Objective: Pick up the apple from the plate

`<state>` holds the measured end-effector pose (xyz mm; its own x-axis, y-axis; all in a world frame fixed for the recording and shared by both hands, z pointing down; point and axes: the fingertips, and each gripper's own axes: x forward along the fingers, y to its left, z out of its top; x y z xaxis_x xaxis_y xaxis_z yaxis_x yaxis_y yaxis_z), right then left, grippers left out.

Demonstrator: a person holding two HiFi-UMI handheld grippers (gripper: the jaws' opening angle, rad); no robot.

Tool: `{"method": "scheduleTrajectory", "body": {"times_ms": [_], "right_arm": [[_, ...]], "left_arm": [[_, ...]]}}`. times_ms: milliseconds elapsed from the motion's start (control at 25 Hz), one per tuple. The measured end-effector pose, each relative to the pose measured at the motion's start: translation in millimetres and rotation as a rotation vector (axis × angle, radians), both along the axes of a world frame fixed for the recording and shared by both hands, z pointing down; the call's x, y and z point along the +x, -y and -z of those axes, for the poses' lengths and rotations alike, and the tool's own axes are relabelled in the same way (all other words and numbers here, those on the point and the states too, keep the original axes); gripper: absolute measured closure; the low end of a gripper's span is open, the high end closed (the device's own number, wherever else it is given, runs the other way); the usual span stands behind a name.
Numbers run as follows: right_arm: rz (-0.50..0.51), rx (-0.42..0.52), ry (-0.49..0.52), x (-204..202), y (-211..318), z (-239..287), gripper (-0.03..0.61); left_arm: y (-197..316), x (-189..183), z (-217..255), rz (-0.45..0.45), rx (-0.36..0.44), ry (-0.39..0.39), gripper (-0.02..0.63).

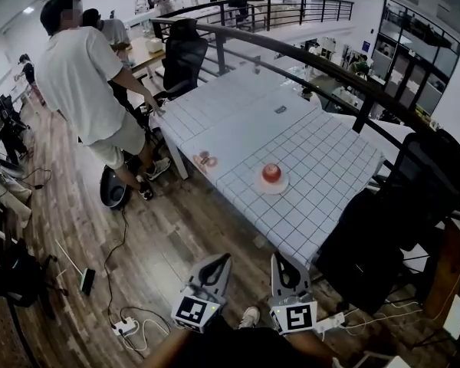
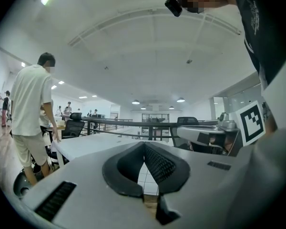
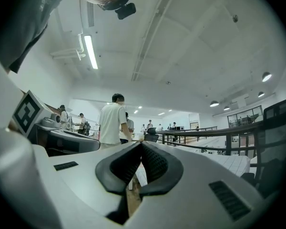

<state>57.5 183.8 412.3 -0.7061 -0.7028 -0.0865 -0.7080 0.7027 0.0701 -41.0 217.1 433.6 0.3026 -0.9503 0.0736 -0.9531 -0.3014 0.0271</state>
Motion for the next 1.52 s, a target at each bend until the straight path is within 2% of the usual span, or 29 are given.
{"method": "scheduleTrajectory", "body": {"times_ms": [160,320,640,760,880,1200,1520], "right_arm": [[-0.002,-0.037,0.051,4,17,6,0.555],[0.001,-0.013,0.066,-2,40,13,0.555],[0.043,0.077,0.105,-37,87,37,0.555],[0.042,0.073,0.1,-61,111,36,0.555],[0.021,0.048,0.08,-77,135,28,0.555],[-0.099,-0.032,0.034,-88,189,-8,0.555],[-0.191,-0.038,-0.03,-113,236,-20,0.555]], "left_arm": [[19,2,4,-0.002,0.002,-0.001,0.592],[43,0,6,-0.008,0.009,0.0,0.592],[100,-3,3,-0.028,0.031,0.0,0.592],[133,-24,4,-0.038,0.03,-0.005,0.592],[160,-44,6,-0.053,0.021,-0.01,0.592],[222,-74,-5,-0.125,-0.011,-0.005,0.592],[275,-99,-23,-0.215,-0.04,-0.013,0.592]]}}
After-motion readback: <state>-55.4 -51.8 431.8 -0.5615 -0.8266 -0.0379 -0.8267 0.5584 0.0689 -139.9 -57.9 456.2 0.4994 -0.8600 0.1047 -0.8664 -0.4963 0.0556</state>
